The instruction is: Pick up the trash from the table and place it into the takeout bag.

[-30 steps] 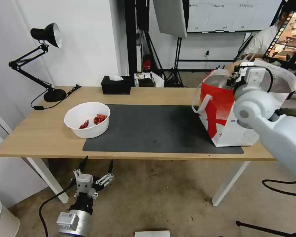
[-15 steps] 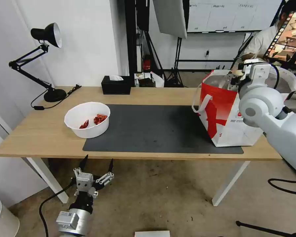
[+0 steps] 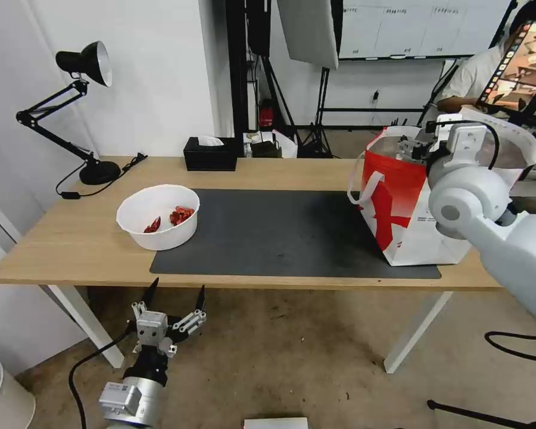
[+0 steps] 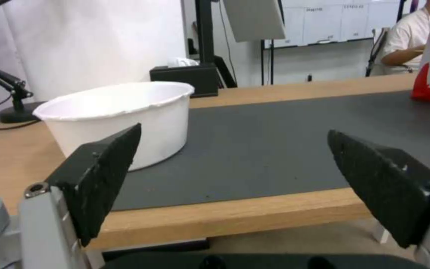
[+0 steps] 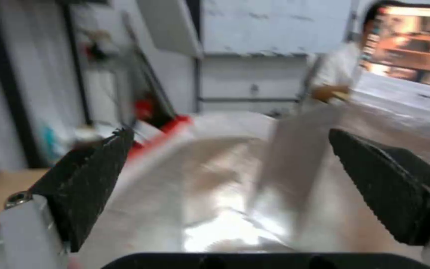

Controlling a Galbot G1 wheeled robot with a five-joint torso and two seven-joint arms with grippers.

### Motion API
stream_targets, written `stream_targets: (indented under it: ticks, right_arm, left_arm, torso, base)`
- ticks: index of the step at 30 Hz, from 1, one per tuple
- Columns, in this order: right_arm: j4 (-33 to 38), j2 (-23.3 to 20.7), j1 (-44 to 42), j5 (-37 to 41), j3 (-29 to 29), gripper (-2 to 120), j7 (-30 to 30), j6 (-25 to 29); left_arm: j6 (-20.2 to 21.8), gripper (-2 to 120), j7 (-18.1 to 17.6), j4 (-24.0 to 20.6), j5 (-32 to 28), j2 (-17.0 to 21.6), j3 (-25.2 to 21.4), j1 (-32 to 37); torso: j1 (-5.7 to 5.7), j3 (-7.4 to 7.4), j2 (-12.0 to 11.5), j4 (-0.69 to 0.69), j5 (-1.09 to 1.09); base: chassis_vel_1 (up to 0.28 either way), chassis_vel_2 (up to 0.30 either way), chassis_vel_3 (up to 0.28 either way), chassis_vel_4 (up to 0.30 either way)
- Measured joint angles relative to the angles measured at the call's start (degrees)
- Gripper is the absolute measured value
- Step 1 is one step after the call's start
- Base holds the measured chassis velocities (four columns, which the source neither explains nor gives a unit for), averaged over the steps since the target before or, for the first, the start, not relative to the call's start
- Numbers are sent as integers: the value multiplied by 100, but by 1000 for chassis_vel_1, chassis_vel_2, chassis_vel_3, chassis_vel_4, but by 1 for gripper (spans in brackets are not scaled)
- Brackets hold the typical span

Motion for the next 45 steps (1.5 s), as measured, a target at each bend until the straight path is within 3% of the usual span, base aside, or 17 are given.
stream_targets:
  ticks: [6, 11, 14, 16, 18, 19, 22, 29, 45]
  right_arm:
    - [708, -154, -1090, -245, 688, 100, -1843, 993]
    - [952, -104, -1735, -519, 834, 100, -2665, 1268]
    - [1231, 53, -3164, -872, 1587, 100, -3588, 1697]
    - [1280, 125, -3551, -984, 1790, 100, -3771, 1802]
    - [1345, 445, -4806, -1471, 2432, 100, -4233, 2140]
    - [1345, 445, -4806, -1471, 2432, 100, -4233, 2140]
    - [1302, 948, -5948, -2250, 3091, 100, -4458, 2523]
    - [945, 1709, -7074, -3334, 3442, 100, -4221, 2891]
    - [728, 2103, -7161, -3643, 3016, 100, -3762, 2845]
  left_arm:
    - [-79, 100, 29, -45, -4, -111, -75, 66]
    - [-155, 100, 26, -146, 67, -321, -185, 223]
    - [-170, 100, 23, -168, 120, -418, -198, 249]
    - [-177, 100, 23, -160, 128, -422, -193, 251]
    - [-200, 100, 22, -108, 153, -422, -182, 262]
    - [-200, 100, 22, -108, 153, -422, -182, 262]
    - [-217, 100, 19, -61, 162, -421, -167, 257]
    - [-250, 100, 21, 32, 212, -421, -133, 246]
    - [-246, 100, 22, 87, 198, -395, -108, 226]
  torso:
    - [-1, -1, 1, -4, -1]
    - [0, 0, 0, 5, 0]
    - [0, -1, 0, -1, -1]
    - [-1, -1, 1, -1, 0]
    - [-1, -1, 0, -2, 3]
    - [-1, -1, 0, -2, 3]
    - [-1, -1, 1, -2, -1]
    - [-1, -1, 1, -3, -1]
    - [-1, 0, 0, 0, -1]
  base:
    - [0, 0, 0, 0]
    - [0, 0, 0, 0]
    - [0, 0, 0, 0]
    - [0, 0, 0, 0]
    - [0, 0, 0, 0]
    - [0, 0, 0, 0]
    - [0, 0, 0, 0]
    - [0, 0, 0, 0]
    - [0, 0, 0, 0]
